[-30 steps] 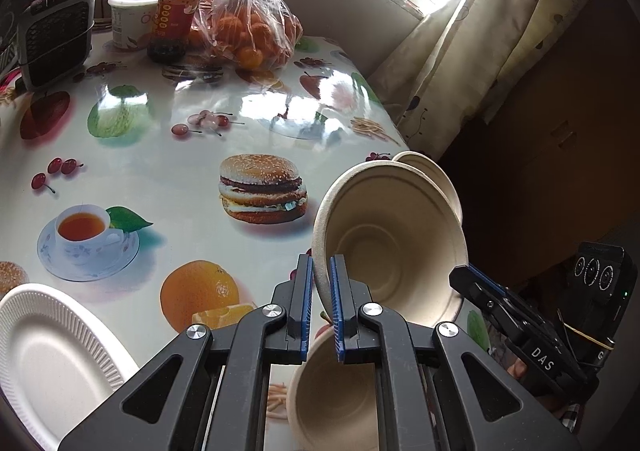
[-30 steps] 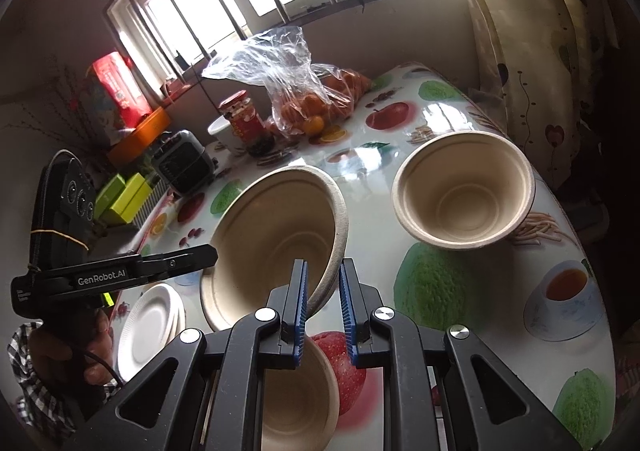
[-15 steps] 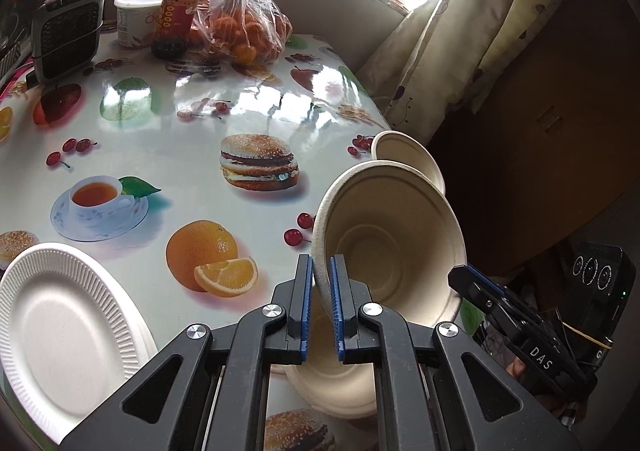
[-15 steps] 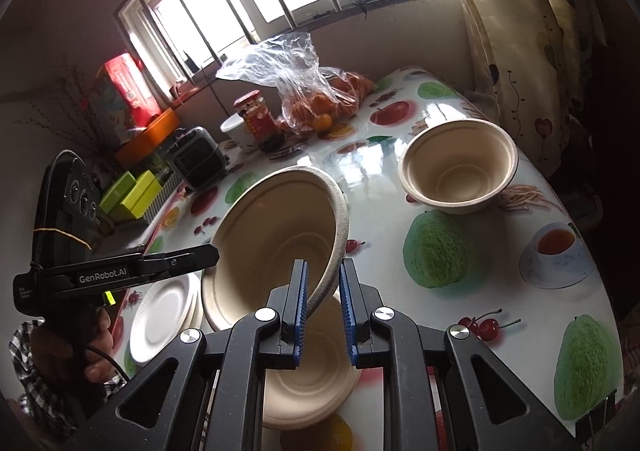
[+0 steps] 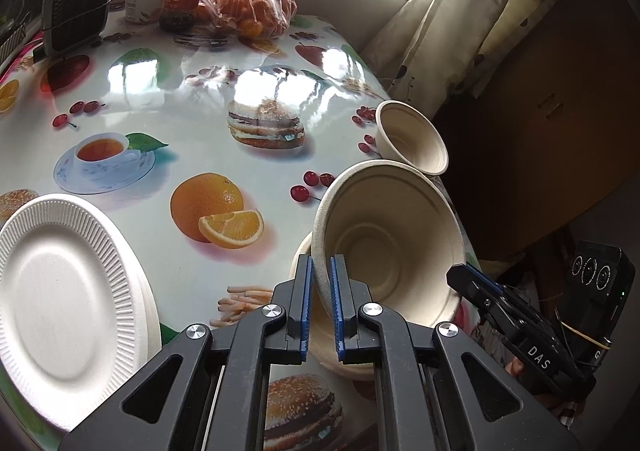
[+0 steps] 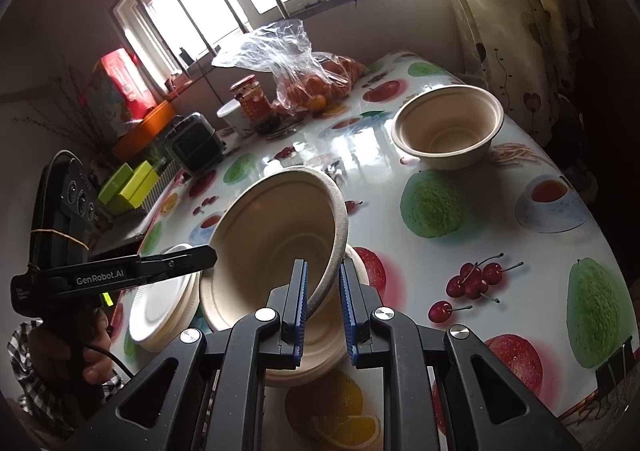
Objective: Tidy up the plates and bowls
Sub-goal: 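Lift the held beige bowls and carry them across the table with both tools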
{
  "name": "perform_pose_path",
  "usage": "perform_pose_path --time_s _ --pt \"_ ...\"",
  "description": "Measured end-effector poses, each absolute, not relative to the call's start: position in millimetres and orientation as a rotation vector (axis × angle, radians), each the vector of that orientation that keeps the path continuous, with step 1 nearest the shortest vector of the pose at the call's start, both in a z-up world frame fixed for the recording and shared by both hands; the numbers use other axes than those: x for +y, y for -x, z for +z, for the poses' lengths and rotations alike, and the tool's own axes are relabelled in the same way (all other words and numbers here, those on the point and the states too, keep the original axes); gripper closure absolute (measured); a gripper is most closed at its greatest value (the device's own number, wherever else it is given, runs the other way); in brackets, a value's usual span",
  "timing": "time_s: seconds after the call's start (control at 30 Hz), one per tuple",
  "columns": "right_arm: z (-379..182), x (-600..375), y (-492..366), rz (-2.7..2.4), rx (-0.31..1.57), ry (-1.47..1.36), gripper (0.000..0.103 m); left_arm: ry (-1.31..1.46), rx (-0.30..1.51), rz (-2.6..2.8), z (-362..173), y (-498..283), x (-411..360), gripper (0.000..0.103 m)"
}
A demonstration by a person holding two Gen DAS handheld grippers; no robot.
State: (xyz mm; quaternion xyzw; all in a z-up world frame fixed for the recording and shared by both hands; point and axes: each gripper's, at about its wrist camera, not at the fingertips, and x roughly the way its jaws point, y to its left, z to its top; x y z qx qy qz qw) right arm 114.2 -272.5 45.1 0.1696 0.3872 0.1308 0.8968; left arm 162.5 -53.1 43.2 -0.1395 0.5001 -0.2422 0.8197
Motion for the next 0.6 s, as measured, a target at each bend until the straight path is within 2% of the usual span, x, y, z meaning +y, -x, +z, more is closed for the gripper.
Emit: perform_pose_path --time_s 0.6 --pt "24 -269 -102 0.219 0.839 -0.318 0.087 0.264 1.110 -0.501 27 -151 -58 0.094"
